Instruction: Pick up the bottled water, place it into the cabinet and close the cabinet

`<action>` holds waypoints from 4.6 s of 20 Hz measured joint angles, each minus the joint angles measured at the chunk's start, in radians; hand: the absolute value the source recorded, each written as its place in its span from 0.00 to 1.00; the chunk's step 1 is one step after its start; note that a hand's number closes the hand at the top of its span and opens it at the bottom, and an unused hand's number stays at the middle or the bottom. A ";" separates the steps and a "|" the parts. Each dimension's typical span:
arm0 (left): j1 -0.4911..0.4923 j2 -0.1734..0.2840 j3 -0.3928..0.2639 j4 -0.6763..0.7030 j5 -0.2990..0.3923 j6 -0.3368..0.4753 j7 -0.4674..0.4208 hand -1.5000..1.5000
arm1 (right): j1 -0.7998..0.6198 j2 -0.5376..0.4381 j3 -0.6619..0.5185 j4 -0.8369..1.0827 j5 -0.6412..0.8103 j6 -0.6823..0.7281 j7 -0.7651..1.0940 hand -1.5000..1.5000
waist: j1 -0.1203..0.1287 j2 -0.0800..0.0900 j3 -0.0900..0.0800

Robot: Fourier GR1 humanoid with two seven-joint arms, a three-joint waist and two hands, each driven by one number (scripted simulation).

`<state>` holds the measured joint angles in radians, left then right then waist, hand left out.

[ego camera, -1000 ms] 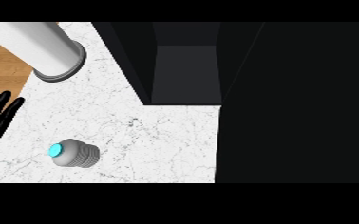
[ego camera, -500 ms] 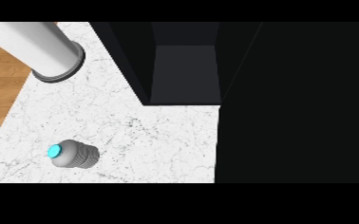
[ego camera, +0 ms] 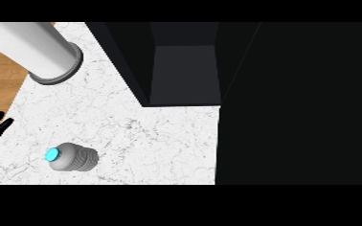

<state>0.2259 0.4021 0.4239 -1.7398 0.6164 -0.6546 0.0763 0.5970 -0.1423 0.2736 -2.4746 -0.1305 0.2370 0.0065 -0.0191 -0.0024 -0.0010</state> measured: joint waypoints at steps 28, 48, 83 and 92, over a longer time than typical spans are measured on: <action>-0.345 -0.088 -0.171 0.994 -0.596 -0.018 -0.600 0.00 | 0.309 -0.068 0.102 -0.025 0.074 0.050 -0.268 0.00 | -0.020 0.004 -0.004; -0.412 -0.164 -0.286 1.177 -0.776 0.369 -1.022 1.00 | 0.400 -0.120 0.106 -0.022 0.087 0.048 -0.379 0.00 | -0.006 -0.001 0.008; -0.795 -0.402 -0.817 0.882 -0.254 1.055 -0.517 1.00 | 0.464 -0.176 0.030 -0.020 0.074 0.039 -0.468 0.00 | -0.017 0.003 0.001; -1.042 -0.402 -0.792 1.077 -0.124 1.145 -0.435 1.00 | 0.484 -0.195 -0.034 -0.012 0.055 0.090 -0.514 0.00 | -0.042 0.012 0.000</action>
<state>-0.8156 0.0002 -0.3683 -0.6631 0.4919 0.4905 -0.3585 1.0810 -0.3374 0.2392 -2.4868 -0.0755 0.3267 -0.5074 -0.0615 0.0092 -0.0007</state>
